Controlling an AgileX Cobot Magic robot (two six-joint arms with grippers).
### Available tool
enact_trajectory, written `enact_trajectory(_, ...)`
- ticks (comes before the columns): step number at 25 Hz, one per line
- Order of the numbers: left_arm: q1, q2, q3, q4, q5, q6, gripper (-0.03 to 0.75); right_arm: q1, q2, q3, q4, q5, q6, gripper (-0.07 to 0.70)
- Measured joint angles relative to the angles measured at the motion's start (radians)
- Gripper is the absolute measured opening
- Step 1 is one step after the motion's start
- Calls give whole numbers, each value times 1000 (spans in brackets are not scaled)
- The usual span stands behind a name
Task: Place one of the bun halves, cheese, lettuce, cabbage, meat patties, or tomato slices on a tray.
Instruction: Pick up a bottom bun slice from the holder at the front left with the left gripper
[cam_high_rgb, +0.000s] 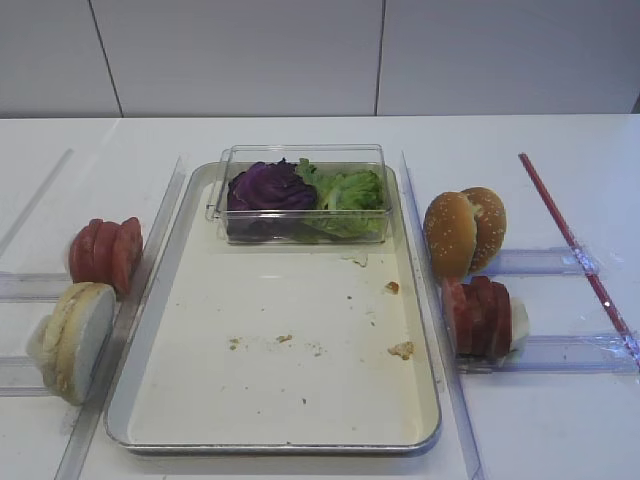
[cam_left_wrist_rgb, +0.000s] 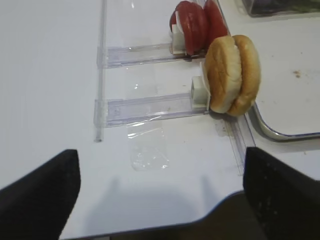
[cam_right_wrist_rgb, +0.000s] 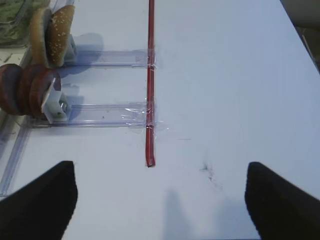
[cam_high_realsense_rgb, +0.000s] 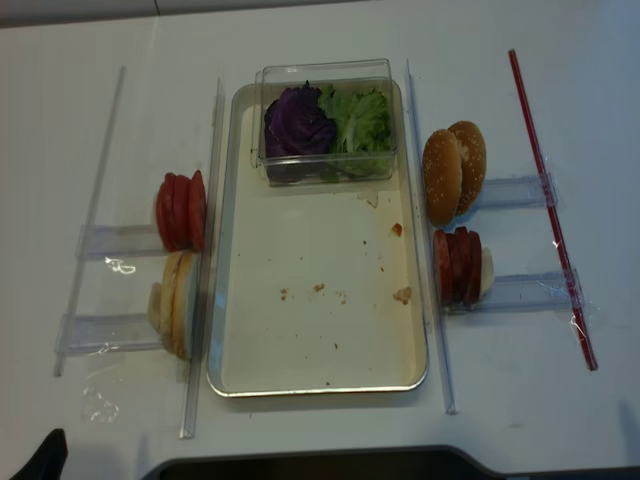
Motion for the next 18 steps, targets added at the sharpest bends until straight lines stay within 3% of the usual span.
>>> enact_trajectory(9, 0, 8, -32, -96, 6, 106, 646, 0, 0, 0, -11, 0, 0, 699)
enact_trajectory(18, 0, 230, -114, -195, 2, 260, 646, 0, 0, 0, -10, 0, -2, 699)
